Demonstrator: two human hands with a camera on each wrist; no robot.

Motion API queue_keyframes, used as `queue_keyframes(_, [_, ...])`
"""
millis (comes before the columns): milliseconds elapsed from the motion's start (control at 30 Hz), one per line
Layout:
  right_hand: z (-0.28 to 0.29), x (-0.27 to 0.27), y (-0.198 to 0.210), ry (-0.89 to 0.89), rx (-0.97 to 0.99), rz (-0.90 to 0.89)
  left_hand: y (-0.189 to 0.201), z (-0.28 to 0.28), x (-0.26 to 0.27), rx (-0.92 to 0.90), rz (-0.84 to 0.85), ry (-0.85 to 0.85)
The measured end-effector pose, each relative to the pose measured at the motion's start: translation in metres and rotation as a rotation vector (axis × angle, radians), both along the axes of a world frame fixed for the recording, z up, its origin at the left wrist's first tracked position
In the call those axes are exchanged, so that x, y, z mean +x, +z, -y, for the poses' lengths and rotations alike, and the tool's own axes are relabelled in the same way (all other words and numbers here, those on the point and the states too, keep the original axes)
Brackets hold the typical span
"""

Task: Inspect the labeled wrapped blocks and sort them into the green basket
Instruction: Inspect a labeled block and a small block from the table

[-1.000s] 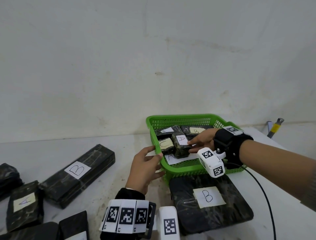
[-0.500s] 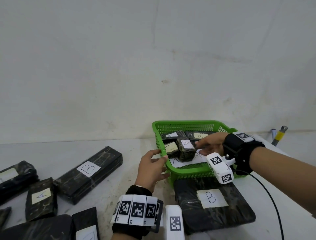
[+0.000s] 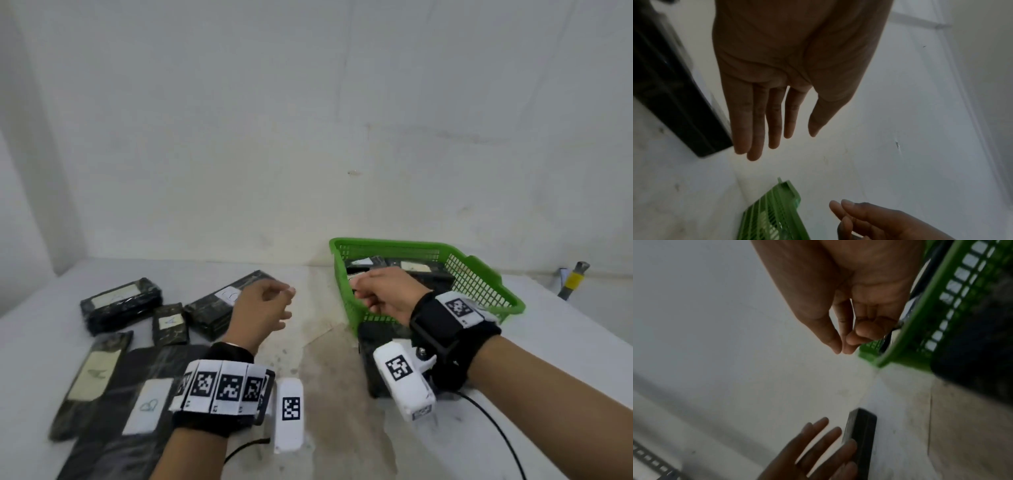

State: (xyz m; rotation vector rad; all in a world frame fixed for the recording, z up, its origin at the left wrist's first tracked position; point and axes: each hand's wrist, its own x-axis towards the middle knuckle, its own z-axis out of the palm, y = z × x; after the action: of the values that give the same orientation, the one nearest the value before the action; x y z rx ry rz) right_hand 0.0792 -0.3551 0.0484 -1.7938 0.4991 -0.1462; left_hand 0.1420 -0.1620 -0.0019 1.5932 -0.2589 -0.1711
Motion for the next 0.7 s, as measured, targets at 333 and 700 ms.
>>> queue_keyframes(333, [-0.134,-0.029,-0.081,0.187,-0.014,-0.181,-0.011,-0.124,-0.056,0.014,0.09,0.226])
queue_keyframes(700, [-0.167,-0.024,-0.1,0.14,-0.295,-0.277,-0.019,-0.154,-0.086,-0.021,0.079,0.163])
